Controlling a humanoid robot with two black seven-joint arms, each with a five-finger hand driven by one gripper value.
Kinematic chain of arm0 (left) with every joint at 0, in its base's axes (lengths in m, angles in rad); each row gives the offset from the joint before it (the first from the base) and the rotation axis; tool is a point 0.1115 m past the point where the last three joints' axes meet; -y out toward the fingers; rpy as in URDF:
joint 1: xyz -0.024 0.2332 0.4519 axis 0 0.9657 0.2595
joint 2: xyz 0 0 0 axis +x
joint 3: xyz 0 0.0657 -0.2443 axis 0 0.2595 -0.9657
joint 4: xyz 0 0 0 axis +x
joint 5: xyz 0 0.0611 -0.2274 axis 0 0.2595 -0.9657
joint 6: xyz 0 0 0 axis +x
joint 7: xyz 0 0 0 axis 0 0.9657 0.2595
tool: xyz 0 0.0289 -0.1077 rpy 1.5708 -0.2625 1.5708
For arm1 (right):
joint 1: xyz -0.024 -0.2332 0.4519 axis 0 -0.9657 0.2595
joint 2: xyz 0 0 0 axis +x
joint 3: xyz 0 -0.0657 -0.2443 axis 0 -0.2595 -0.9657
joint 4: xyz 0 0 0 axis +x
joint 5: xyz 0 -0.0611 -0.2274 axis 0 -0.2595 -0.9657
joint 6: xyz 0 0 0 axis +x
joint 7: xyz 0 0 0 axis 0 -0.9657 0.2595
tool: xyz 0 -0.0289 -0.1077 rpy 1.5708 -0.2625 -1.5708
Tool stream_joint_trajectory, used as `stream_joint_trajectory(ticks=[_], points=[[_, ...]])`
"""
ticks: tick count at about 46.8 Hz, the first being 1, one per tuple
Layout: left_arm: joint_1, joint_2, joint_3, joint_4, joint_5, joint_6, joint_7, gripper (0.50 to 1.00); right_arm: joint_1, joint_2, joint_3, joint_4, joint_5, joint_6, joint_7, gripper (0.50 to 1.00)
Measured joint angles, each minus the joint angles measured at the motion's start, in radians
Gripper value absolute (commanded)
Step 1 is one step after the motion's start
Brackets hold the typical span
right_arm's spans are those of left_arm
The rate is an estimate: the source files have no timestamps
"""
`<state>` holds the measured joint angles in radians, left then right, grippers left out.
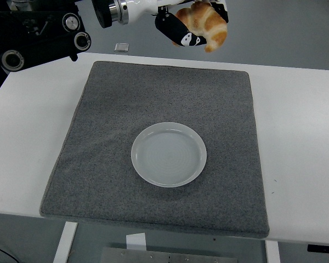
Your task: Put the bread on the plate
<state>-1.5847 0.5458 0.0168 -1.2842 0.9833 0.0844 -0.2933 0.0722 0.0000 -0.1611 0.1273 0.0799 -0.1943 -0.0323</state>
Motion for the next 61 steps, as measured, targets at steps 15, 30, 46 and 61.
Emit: stream_joint_trajectory(ticks=[15,30,46,61], points=[[0.128,0.053,0.022,-0.084,0.216,0.121,-0.003,0.5,0.0,0.0,0.0,0.0,0.0,0.002,0.0,0.952],[0.277,0.016,0.012,-0.082,0.276,0.18,-0.016,0.5,0.0,0.0,0.0,0.0,0.0,0.003,0.0,0.952],[0.445,-0.014,0.016,-0.084,0.384,0.221,-0.016,0.5,0.001,0.0,0.0,0.0,0.0,0.003,0.0,0.952],[0.55,-0.065,0.018,-0.032,0.417,0.265,-0.05,0.5,0.0,0.0,0.0,0.0,0.0,0.003,0.0,0.952]])
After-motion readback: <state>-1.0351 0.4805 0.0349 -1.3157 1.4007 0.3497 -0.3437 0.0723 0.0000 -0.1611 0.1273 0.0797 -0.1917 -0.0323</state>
